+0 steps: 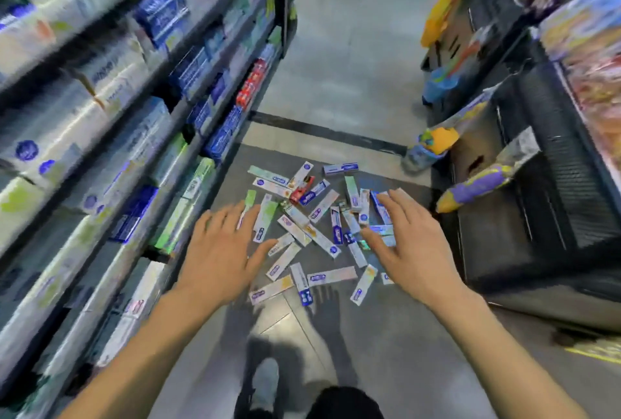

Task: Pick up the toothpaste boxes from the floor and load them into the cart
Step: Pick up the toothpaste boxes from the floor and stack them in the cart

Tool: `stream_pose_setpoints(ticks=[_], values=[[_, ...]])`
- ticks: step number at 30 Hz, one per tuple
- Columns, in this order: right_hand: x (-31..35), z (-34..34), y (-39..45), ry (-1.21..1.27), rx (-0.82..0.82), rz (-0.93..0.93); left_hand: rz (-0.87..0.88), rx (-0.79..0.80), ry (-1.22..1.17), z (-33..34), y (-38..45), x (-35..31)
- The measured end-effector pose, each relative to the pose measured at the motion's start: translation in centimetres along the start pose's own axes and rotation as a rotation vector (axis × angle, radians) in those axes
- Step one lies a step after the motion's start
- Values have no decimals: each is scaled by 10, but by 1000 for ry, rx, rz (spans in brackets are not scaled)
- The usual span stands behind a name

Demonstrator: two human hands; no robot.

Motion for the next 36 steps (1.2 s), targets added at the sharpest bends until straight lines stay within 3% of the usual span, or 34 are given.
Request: stream_pose_setpoints(ticks=[4, 7, 15, 21, 27, 36], values=[[-8, 75, 11, 16, 20, 10, -8, -53, -47, 63, 39, 36], [-22, 170, 18, 16, 52, 20, 27, -106, -75, 145, 56, 56], [-65, 506, -25, 142, 18, 41, 80, -105, -152, 475, 27, 91], [-125, 726, -81, 85, 48, -64, 68, -69, -181, 704, -6, 114], [-156, 833, -102, 16, 124, -24, 91, -62, -164, 806, -22, 127], [-163, 874, -136, 1, 155, 79, 1, 5, -239, 855, -56, 120]])
Point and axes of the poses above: each hand's wrist, its own y-axis towards the middle knuckle, its own z-axis out of the palm, x = y × z, the point moved 7 cm from there along y, towards the middle knuckle, and after that the axes turned 10 degrees about -x, right-handed, at the moved point
